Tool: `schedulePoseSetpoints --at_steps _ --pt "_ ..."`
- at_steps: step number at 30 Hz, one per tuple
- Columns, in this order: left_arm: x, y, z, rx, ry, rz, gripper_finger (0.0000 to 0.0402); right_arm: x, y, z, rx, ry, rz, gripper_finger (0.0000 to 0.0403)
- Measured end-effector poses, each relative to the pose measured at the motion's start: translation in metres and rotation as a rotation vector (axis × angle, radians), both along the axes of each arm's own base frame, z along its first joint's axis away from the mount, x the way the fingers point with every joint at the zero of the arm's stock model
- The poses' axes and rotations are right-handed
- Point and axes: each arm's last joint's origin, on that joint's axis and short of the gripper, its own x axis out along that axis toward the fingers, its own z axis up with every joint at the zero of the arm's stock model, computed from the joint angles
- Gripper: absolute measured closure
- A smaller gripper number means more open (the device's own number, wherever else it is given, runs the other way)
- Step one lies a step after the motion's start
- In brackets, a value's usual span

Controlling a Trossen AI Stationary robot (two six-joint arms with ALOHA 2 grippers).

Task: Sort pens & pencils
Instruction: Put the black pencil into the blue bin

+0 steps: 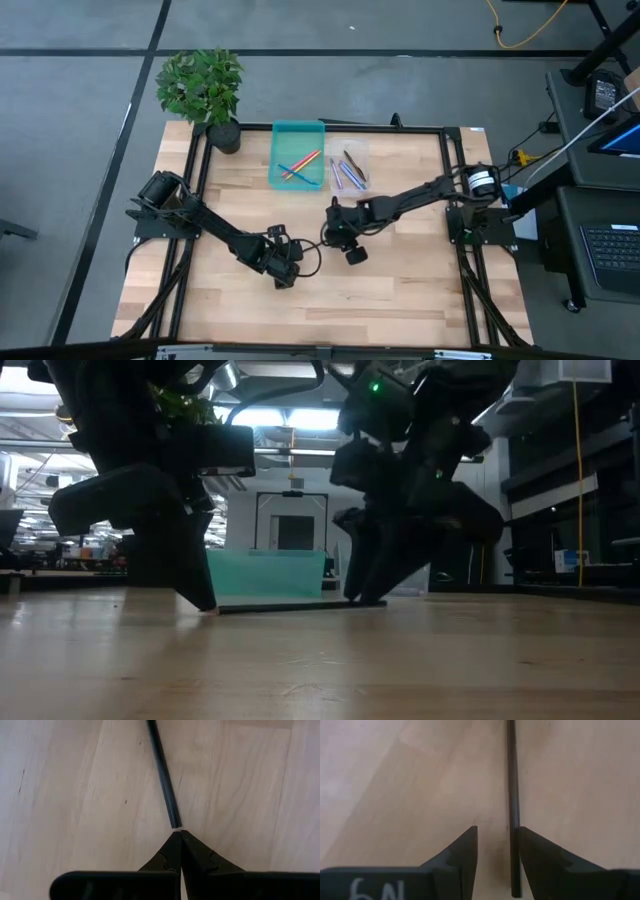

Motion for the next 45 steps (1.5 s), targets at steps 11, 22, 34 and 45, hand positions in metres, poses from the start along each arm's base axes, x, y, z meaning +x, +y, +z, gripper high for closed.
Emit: schedulePoseSetpoints --at_steps 11,22,34,45 --pt "0.000 0.000 -0.001 0.006 0.008 -0.017 0.0402 0.002 -0.008 -0.005 0.093 0.020 0.024 0.0260" --pt "0.000 0.000 -0.001 0.007 0.008 -0.017 0.0402 0.002 -0.009 -0.005 0.064 0.013 0.012 0.0339" --pt "-0.006 0.000 0.014 0.067 -0.039 -0.012 0.0401 0.004 -0.019 -0.003 0.037 -0.008 -0.037 0.0385" --pt "-0.072 -0.046 0.088 0.172 -0.416 -0.022 0.0401 0.005 -0.022 0.017 0.025 -0.093 -0.105 0.0385"
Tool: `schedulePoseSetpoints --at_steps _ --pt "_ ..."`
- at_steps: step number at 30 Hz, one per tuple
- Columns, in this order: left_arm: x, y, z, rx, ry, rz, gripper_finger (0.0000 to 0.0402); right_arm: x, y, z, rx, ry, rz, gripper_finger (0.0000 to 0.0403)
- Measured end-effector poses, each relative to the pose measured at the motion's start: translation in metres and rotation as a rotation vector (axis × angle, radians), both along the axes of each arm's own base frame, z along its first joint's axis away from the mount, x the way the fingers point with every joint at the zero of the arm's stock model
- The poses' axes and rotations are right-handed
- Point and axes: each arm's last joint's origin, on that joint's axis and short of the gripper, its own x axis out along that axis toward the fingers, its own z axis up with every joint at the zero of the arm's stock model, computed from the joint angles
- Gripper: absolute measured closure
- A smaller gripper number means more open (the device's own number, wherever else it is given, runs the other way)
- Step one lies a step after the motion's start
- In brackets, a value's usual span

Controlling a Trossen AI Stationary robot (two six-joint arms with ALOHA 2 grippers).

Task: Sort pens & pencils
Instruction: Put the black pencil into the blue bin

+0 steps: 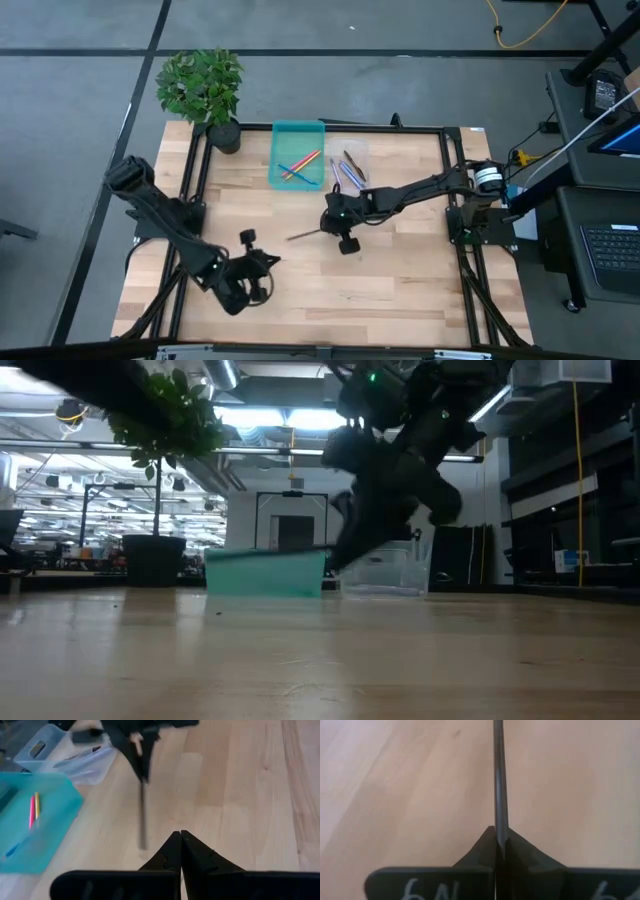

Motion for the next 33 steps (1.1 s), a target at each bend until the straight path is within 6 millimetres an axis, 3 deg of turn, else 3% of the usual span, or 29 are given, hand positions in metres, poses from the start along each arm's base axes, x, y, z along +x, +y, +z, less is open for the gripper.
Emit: schedulePoseSetpoints --at_steps 4,8,14,23,33 --pt "-0.016 -0.006 -0.024 -0.031 -0.049 0.054 0.0402 0.001 -0.009 0.020 -0.097 -0.092 -0.083 0.0385" --pt "-0.025 -0.001 -0.051 -0.056 -0.057 0.081 0.0402 0.003 -0.032 0.045 -0.178 -0.228 -0.285 0.0385" --pt "-0.031 0.006 -0.068 -0.058 -0.086 0.087 0.0401 0.016 -0.076 0.072 -0.110 -0.334 -0.536 0.0385" --pt "-0.035 0.011 -0.075 -0.034 -0.087 0.094 0.0402 0.055 -0.134 0.052 0.004 -0.349 -0.762 0.0385" --pt "-0.036 0.010 -0.075 -0.014 -0.071 0.073 0.0402 0.088 -0.150 0.037 -0.043 -0.165 -0.974 0.0385"
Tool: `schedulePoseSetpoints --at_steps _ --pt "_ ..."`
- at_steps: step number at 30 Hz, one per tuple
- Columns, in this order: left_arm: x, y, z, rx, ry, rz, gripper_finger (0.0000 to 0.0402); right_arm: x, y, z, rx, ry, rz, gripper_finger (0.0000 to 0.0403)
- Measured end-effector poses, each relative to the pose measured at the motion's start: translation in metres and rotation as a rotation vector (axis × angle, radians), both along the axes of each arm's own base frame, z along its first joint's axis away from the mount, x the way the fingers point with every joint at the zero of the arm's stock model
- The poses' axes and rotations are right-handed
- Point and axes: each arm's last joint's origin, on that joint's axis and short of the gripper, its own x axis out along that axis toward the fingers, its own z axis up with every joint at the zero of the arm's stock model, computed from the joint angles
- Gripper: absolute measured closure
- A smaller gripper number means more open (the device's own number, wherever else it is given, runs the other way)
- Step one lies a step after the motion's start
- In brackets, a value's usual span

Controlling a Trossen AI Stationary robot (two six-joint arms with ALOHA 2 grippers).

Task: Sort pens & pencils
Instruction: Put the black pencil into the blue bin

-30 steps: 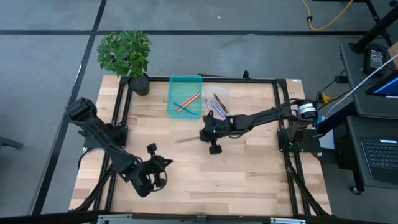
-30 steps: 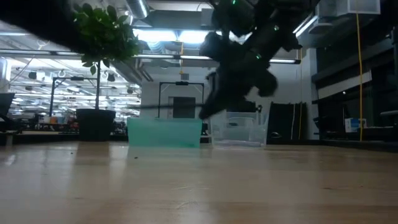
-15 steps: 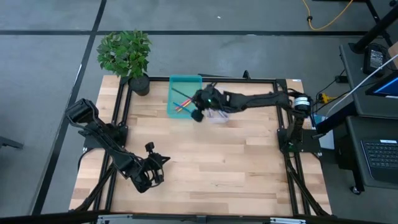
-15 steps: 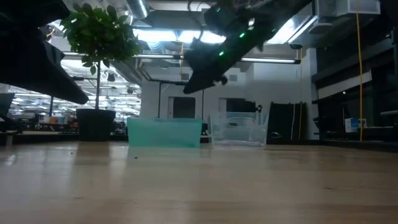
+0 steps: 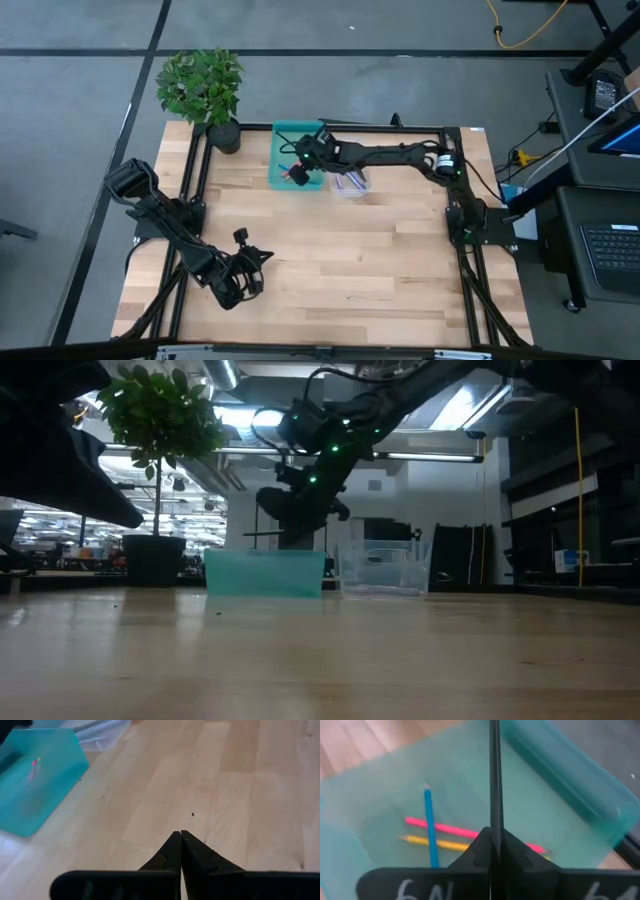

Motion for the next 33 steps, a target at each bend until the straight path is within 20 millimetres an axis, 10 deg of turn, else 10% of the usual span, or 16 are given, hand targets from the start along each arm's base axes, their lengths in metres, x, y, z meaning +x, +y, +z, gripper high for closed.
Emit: schedulePoseSetpoints --at_steps 28,33 --pt "0.001 -0.009 0.000 -0.064 0.082 -0.131 0.0401 0.012 0.001 -0.031 0.123 0.009 -0.081 0.0384" --pt "-0.001 -0.011 0.000 -0.068 0.086 -0.152 0.0401 0.014 0.002 -0.036 0.173 0.004 -0.046 0.0330"
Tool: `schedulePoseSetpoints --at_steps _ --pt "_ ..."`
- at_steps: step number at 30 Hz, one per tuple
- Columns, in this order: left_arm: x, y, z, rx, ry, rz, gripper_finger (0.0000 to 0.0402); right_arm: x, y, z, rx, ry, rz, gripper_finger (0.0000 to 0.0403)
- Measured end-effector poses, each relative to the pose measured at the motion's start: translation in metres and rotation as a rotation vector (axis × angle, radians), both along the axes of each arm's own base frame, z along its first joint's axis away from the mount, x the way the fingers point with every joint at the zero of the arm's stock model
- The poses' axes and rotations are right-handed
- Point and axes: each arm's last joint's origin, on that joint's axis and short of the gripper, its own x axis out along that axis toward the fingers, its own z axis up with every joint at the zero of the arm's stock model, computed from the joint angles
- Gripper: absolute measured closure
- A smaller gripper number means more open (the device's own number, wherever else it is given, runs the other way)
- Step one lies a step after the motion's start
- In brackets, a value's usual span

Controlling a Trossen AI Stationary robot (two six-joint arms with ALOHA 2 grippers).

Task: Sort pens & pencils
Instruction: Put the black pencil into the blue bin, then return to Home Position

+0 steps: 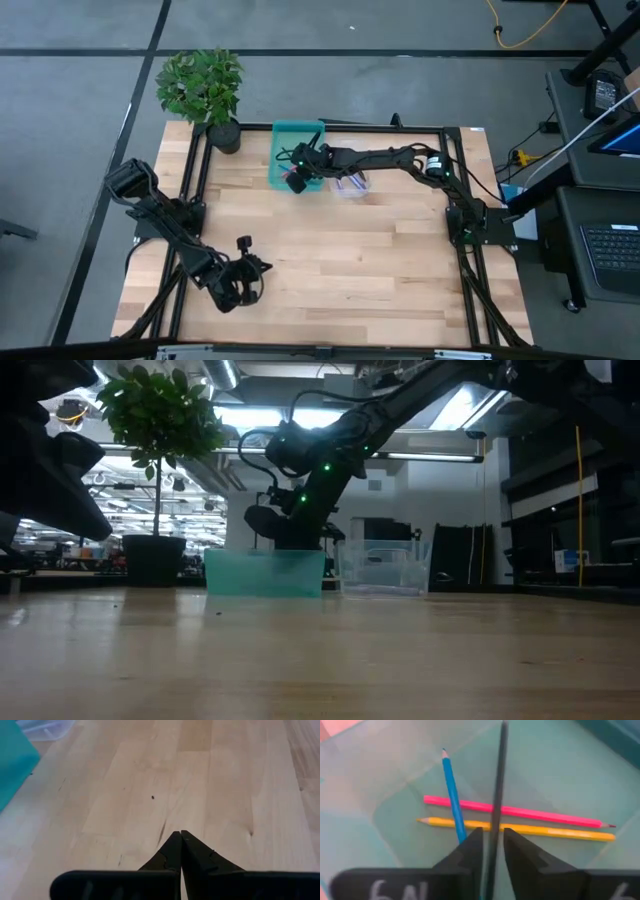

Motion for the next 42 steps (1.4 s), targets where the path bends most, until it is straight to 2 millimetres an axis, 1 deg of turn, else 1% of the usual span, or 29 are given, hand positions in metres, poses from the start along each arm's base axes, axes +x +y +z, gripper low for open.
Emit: schedulePoseSetpoints --at_steps 3,6,8,10,12,14,16,19,22,23,24,26,28,31,33,34,36,37,38,40,42 --pt "-0.001 -0.001 0.000 0.005 -0.002 -0.005 0.0401 0.000 0.000 -0.001 -0.005 0.002 0.003 0.0300" --pt "-0.001 0.000 0.001 0.047 -0.032 0.009 0.0401 0.001 0.000 0.000 -0.017 0.008 0.022 0.0281" --pt "-0.001 0.001 0.002 0.076 -0.057 0.027 0.0401 0.000 0.000 0.003 -0.012 0.008 0.033 0.0274" --pt "0.000 0.002 0.003 0.095 -0.078 0.043 0.0401 0.002 0.003 0.014 -0.017 0.016 0.085 0.0270" --pt "0.000 0.000 0.004 0.104 -0.067 0.022 0.0401 0.007 0.008 0.033 -0.041 -0.014 0.163 0.0269" --pt "0.002 -0.004 0.010 0.133 -0.043 -0.047 0.0401 0.010 0.021 0.053 -0.067 -0.001 0.246 0.0271" --pt "0.006 -0.010 0.023 0.146 -0.044 -0.110 0.0401 0.011 0.036 0.070 -0.109 0.020 0.315 0.0273" --pt "0.014 -0.020 0.046 0.248 -0.051 -0.248 0.0401 0.008 0.056 0.096 -0.198 0.009 0.373 0.0273" --pt "0.022 -0.021 0.070 0.361 -0.093 -0.329 0.0401 -0.006 0.066 0.132 -0.198 -0.060 0.452 0.0273" --pt "0.023 -0.017 0.078 0.383 -0.107 -0.340 0.0401 -0.013 0.069 0.143 -0.180 -0.081 0.492 0.0273" --pt "0.024 -0.011 0.085 0.396 -0.117 -0.344 0.0401 -0.020 0.073 0.150 -0.154 -0.087 0.529 0.0273" --pt "0.027 0.003 0.103 0.341 -0.150 -0.368 0.0401 -0.034 0.081 0.164 -0.120 -0.115 0.583 0.0273" --pt "0.025 0.018 0.123 0.272 -0.186 -0.445 0.0401 -0.053 0.091 0.179 -0.119 -0.140 0.621 0.0273" --pt "0.022 0.038 0.152 0.203 -0.339 -0.611 0.0401 -0.089 0.108 0.204 -0.164 -0.232 0.664 0.0273" --pt "0.014 0.051 0.166 0.212 -0.448 -0.702 0.0401 -0.117 0.122 0.213 -0.195 -0.302 0.699 0.0273" --pt "0.009 0.059 0.170 0.216 -0.490 -0.706 0.0401 -0.133 0.128 0.215 -0.216 -0.334 0.719 0.0273" --pt "-0.002 0.073 0.169 0.205 -0.539 -0.690 0.0401 -0.167 0.139 0.218 -0.252 -0.413 0.742 0.0273" --pt "-0.008 0.079 0.164 0.188 -0.544 -0.673 0.0401 -0.186 0.144 0.217 -0.266 -0.453 0.756 0.0273" --pt "-0.014 0.083 0.157 0.170 -0.539 -0.664 0.0401 -0.204 0.148 0.216 -0.278 -0.499 0.776 0.0273" --pt "-0.026 0.090 0.138 0.133 -0.554 -0.649 0.0401 -0.238 0.156 0.206 -0.291 -0.580 0.815 0.0273" --pt "-0.038 0.095 0.123 0.116 -0.625 -0.649 0.0401 -0.269 0.160 0.195 -0.305 -0.646 0.848 0.0273"
